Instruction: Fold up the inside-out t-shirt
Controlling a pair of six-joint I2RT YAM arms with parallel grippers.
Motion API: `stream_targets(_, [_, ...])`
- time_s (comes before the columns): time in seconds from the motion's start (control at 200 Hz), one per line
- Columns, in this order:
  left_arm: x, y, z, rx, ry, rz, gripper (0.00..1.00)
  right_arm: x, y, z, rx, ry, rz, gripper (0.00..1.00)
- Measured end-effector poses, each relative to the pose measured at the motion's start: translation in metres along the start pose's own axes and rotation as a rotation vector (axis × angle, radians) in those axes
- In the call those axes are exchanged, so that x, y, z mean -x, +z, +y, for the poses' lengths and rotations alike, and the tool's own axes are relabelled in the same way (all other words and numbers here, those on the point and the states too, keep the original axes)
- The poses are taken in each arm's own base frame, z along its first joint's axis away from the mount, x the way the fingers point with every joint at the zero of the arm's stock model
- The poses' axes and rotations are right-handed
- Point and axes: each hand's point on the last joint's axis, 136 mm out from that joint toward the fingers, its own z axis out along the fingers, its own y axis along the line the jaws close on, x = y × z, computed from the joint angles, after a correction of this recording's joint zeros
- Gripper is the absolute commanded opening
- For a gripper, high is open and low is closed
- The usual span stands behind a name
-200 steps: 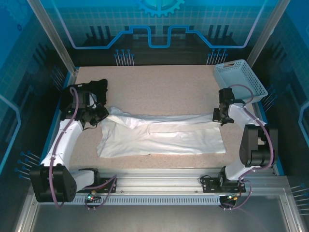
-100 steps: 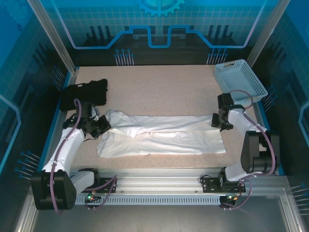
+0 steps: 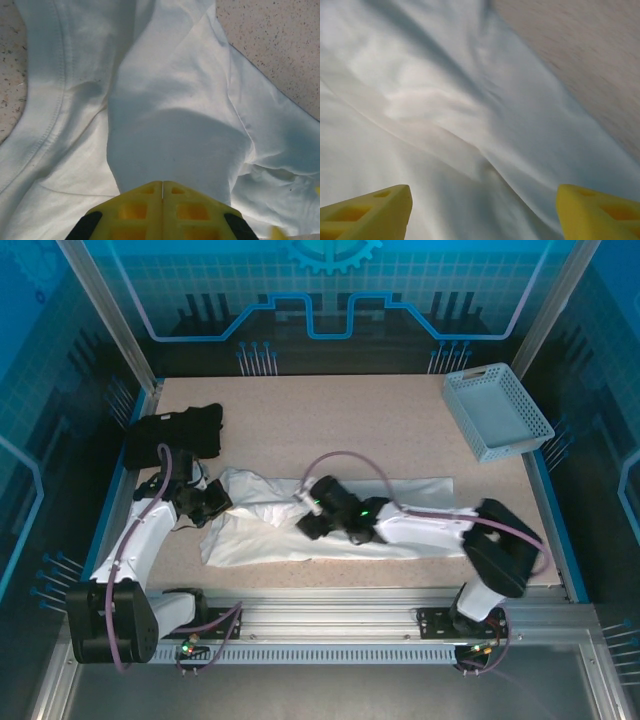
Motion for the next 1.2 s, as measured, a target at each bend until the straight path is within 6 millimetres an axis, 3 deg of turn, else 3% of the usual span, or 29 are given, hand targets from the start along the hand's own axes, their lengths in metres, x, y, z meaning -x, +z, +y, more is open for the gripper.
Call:
stream_targets(0.095, [0.0,0.0,-0.001,-0.006,0.0,0.001,0.0,0.015,0.029,0.031,0.015,-0.072,-0.03,0.88])
stream_targets(0.195, [0.0,0.0,-0.002,-0.011,0.001,0.002,0.0,0.029,0.052,0.046,-0.014,-0.126,-0.061,0.9])
stream_targets(0.35, [0.0,0.0,-0.004,-0.021,0.001,0.004,0.0,0.042,0.076,0.05,-0.088,-0.165,-0.095,0.91])
stream_targets(0.49, [0.0,0.0,-0.004,-0.022,0.002,0.004,0.0,0.042,0.086,0.039,-0.172,-0.183,-0.103,0.9])
stream_targets(0.64, [0.0,0.0,-0.004,-0.022,0.001,0.004,0.0,0.047,0.084,0.024,-0.274,-0.19,-0.119,0.85])
stream_targets(0.735, [0.0,0.0,-0.004,-0.021,0.001,0.004,0.0,0.047,0.078,0.015,-0.325,-0.198,-0.122,0.77])
stream_targets(0.85, [0.0,0.0,-0.004,-0.021,0.002,0.004,0.0,0.042,0.06,0.006,-0.352,-0.208,-0.112,0.65])
stream_targets(1.035, [0.0,0.0,-0.004,-0.021,0.002,0.004,0.0,0.054,0.032,0.001,-0.344,-0.201,-0.134,0.48])
stream_targets(1.201, [0.0,0.0,-0.004,-0.021,0.002,0.004,0.0,0.048,0.033,0.011,-0.273,-0.221,-0.111,0.21])
